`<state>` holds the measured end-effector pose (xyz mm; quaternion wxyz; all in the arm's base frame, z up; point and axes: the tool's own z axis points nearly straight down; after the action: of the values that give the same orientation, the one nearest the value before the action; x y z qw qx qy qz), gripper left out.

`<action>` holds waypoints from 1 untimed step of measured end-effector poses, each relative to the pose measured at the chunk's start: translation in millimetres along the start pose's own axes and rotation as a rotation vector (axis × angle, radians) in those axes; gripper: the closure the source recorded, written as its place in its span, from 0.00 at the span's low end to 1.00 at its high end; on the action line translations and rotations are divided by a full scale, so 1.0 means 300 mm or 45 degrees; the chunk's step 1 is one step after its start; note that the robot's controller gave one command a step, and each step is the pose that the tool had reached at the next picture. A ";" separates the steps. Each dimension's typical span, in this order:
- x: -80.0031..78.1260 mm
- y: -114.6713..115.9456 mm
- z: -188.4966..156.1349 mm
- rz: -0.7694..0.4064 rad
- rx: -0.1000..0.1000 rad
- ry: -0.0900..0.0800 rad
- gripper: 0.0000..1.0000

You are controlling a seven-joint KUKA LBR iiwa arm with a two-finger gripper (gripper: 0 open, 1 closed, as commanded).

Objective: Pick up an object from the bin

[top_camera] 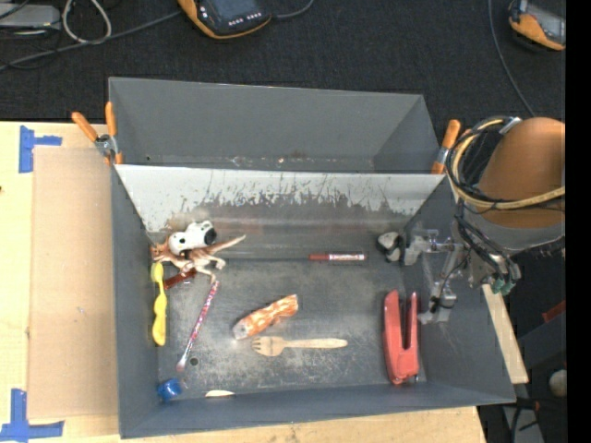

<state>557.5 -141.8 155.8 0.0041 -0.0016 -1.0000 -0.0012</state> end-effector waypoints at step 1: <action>-0.005 0.001 -0.016 -0.004 0.002 -0.009 0.00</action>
Offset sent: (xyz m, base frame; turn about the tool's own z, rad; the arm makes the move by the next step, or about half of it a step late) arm -0.0179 0.0636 -0.0427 -0.0671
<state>559.1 -141.4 160.5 0.0005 0.0002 -1.0000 -0.0003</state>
